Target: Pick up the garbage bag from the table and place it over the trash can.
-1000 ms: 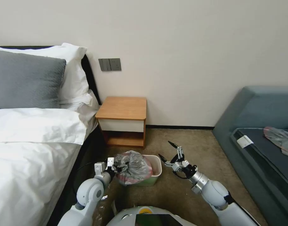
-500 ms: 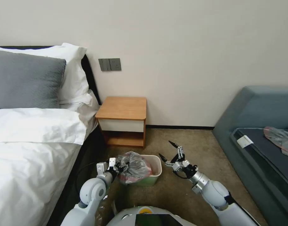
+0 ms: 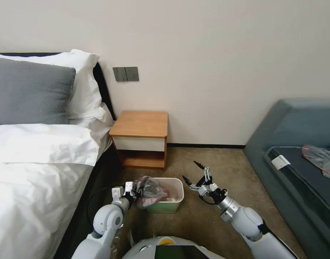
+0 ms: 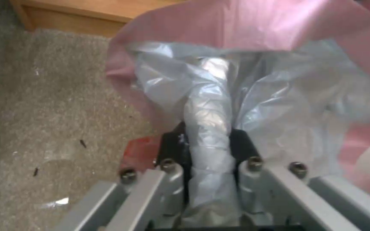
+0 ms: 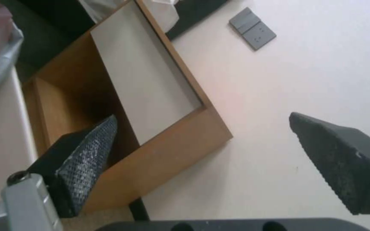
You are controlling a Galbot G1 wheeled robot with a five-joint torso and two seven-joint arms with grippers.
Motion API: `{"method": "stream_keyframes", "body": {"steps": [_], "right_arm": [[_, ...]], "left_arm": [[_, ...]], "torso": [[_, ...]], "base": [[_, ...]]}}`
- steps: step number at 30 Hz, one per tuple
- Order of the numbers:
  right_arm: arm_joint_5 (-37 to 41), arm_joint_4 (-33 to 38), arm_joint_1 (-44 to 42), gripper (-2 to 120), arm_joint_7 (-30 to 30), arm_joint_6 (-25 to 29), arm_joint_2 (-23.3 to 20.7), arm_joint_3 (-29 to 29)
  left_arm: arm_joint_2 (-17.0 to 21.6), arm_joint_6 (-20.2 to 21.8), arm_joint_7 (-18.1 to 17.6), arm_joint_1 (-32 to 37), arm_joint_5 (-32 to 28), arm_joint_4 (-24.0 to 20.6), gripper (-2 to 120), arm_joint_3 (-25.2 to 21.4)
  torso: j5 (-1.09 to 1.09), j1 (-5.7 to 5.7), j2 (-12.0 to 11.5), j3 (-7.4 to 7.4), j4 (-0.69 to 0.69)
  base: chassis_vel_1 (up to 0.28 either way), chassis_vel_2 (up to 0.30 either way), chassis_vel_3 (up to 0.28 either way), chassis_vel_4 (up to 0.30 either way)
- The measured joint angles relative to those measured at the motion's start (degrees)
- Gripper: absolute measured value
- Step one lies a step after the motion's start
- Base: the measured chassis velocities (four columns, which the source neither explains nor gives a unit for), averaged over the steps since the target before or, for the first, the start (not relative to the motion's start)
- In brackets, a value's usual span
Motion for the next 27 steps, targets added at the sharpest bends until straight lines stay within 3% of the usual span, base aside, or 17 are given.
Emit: {"method": "stream_keyframes", "body": {"steps": [7, 9, 11, 16, 19, 20, 22, 23, 24, 27], "right_arm": [[1.7, 1.0, 0.0, 100, 0.0, -0.7, -0.4, -0.4], [5.7, 2.3, -0.4, 100, 0.3, -2.8, -0.7, -1.4], [15.9, 5.5, -1.6, 100, 1.0, -8.9, -1.2, -3.9], [24.2, 9.2, -2.1, 100, 1.2, -14.3, -1.5, -6.5], [36.0, 14.6, 0.5, 100, 1.1, -23.4, -3.7, -12.3], [36.0, 14.6, 0.5, 100, 1.1, -23.4, -3.7, -12.3], [42.5, 16.7, 3.4, 100, 1.7, -29.2, -5.8, -15.7], [49.5, 18.8, 6.8, 100, 2.2, -35.9, -7.3, -18.6], [49.5, 18.8, 6.8, 100, 2.2, -35.9, -7.3, -18.6], [58.8, 21.0, 11.3, 100, 2.9, -43.2, -8.4, -22.4]], "left_arm": [[-0.3, 0.0, -1.3, -0.3, 1.0, -0.1, 4, 0.3], [-0.3, -0.1, -2.0, -0.2, 1.4, -0.7, 4, 0.4], [-0.2, -3.6, -2.2, 0.2, 3.5, -1.2, 4, 1.1], [0.0, -7.8, -2.0, 0.5, 6.3, -1.7, 4, 1.7], [0.1, -15.1, -2.2, 0.0, 8.2, -2.3, 4, 2.6], [0.1, -15.1, -2.2, 0.0, 8.2, -2.3, 4, 2.6], [0.1, -18.3, -1.8, -0.7, 9.4, -2.8, 4, 3.0], [-0.1, -20.3, -1.7, -1.2, 9.7, -3.5, 4, 3.2], [-0.1, -20.3, -1.7, -1.2, 9.7, -3.5, 4, 3.2], [-0.3, -22.6, -1.6, -1.3, 10.3, -4.0, 4, 3.2]], "torso": [[-0.02, 0.0, 0.0, 0.0, 0.0], [0.0, 0.0, 0.0, 0.0, 0.0], [-0.01, 0.0, 0.0, 0.0, -0.01], [0.0, 0.0, 0.0, 0.0, -0.01], [-0.02, 0.0, 0.0, 0.0, 0.0], [-0.02, 0.0, 0.0, 0.0, 0.0], [-0.01, 0.0, 0.0, 0.0, 0.01], [-0.01, 0.0, 0.0, 0.0, 0.02], [-0.01, 0.0, 0.0, 0.0, 0.02], [-0.01, 0.0, 0.0, 0.0, 0.0]], "base": [[0.0, 0.0, 0.0, 0.0], [0.0, 0.0, 0.0, 0.0], [0.0, 0.0, 0.0, 0.0], [0.0, 0.0, 0.0, 0.0], [0.0, 0.0, 0.0, 0.0], [0.0, 0.0, 0.0, 0.0], [0.0, 0.0, 0.0, 0.0], [0.0, 0.0, 0.0, 0.0], [0.0, 0.0, 0.0, 0.0], [0.0, 0.0, 0.0, 0.0]]}}
